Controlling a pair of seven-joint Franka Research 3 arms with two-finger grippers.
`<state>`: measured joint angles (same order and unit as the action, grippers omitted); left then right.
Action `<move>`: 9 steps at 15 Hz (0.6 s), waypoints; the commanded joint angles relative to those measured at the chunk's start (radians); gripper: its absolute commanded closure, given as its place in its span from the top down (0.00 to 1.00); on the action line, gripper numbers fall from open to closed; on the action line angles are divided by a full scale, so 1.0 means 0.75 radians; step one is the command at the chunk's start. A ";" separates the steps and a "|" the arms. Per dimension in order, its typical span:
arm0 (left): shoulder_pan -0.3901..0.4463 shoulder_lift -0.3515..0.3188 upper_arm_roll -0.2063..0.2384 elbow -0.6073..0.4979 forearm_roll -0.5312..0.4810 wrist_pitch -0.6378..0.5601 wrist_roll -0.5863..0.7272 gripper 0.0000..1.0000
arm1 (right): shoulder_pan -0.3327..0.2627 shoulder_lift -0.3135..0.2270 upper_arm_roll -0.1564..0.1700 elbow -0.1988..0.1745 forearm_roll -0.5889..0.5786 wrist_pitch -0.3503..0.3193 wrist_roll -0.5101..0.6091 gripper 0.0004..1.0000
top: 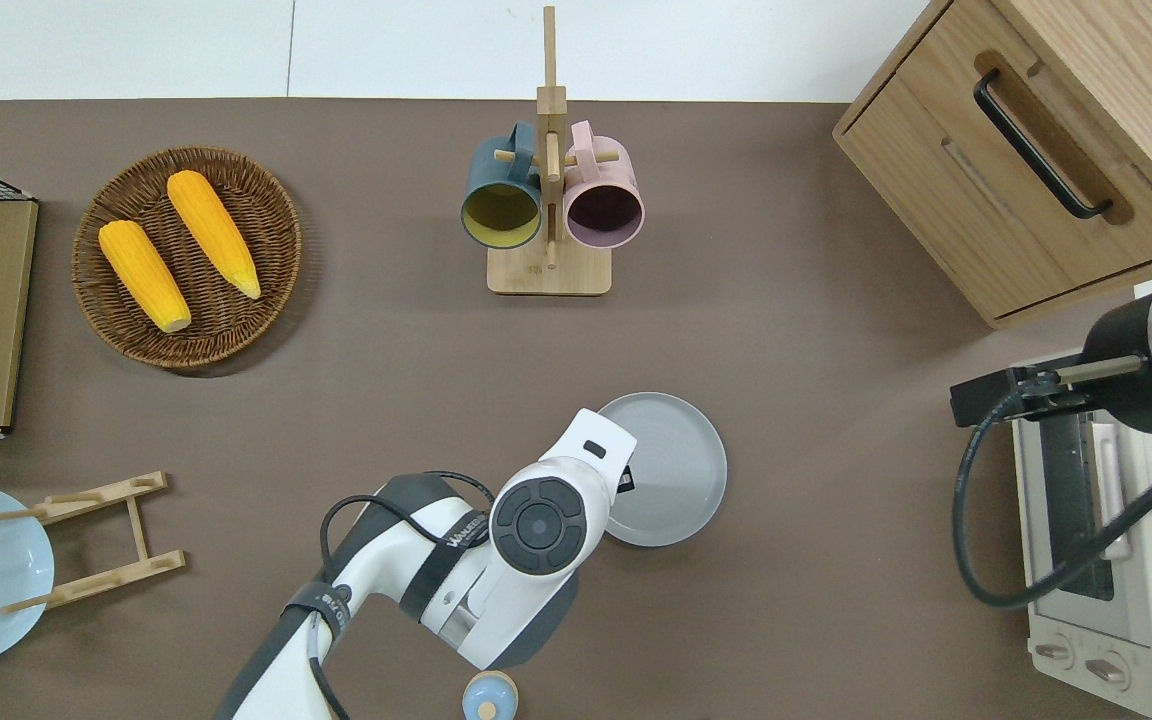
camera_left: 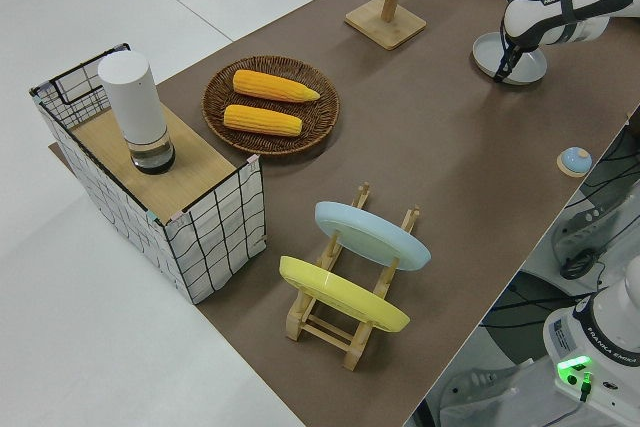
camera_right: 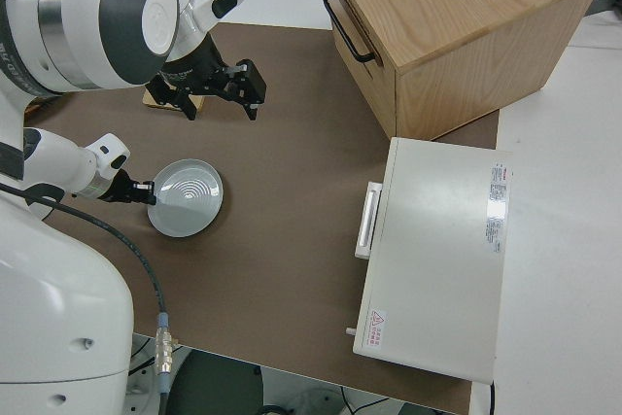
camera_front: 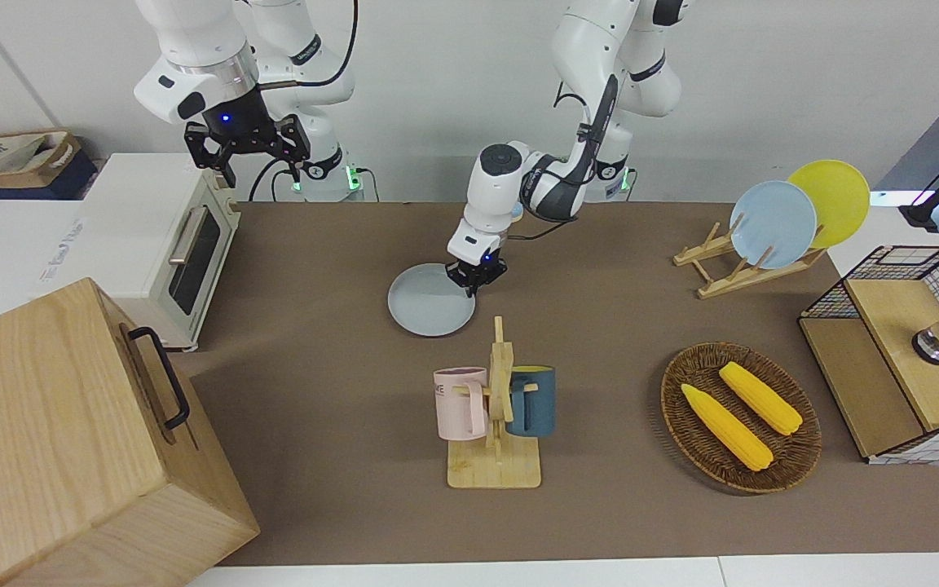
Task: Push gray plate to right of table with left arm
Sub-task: 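Keep pushing the gray plate with the left gripper toward the toaster oven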
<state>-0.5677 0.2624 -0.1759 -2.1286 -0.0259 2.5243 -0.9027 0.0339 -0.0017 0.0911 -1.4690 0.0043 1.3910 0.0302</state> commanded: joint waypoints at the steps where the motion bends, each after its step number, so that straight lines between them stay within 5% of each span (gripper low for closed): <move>1: -0.088 0.174 0.005 0.195 0.004 -0.091 -0.107 0.00 | -0.015 -0.010 0.005 0.001 0.011 -0.016 -0.003 0.98; 9: -0.210 0.270 0.008 0.320 0.004 -0.126 -0.212 0.00 | -0.015 -0.010 0.005 -0.001 0.011 -0.016 -0.003 0.98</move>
<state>-0.6783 0.3935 -0.1770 -1.9308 -0.0252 2.4570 -1.0284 0.0339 -0.0017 0.0911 -1.4690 0.0043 1.3910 0.0302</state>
